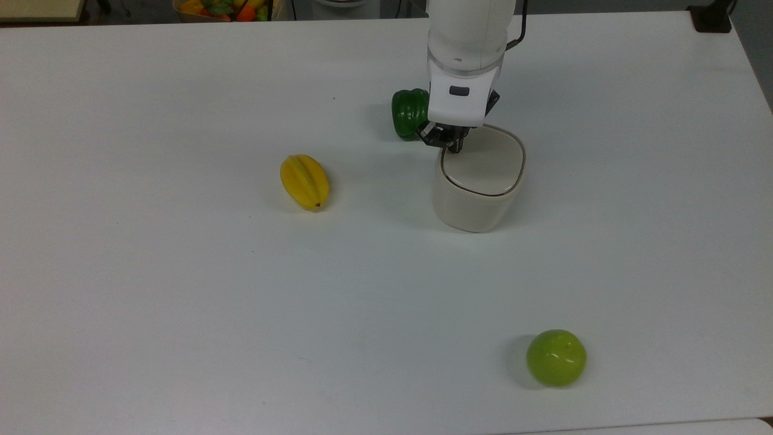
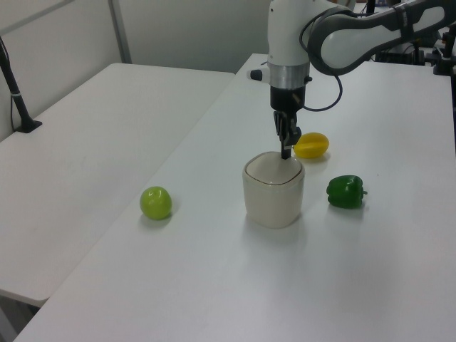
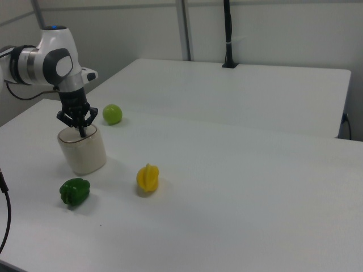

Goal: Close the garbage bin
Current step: 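Push the lid forward and down onto the bin rim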

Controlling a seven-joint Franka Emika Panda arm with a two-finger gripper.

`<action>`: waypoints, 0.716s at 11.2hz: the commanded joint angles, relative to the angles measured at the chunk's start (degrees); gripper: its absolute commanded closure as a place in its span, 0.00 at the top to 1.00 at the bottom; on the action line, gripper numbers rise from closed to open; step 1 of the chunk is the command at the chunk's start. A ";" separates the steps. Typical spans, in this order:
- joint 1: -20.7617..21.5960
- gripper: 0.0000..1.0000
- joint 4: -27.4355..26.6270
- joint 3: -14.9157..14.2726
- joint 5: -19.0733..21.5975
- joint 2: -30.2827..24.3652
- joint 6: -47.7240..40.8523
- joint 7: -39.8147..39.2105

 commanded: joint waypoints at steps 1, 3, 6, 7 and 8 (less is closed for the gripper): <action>0.68 0.00 -1.31 -0.69 -1.24 0.29 0.32 -0.92; 0.77 0.00 -1.66 -0.69 -1.33 0.65 1.80 -0.83; 0.77 0.00 -2.19 -0.69 -1.59 1.70 3.13 -0.75; 0.86 0.00 -2.19 -0.60 -1.68 1.71 3.04 -0.66; 0.95 0.00 -2.19 -0.69 -1.68 1.44 2.96 -0.48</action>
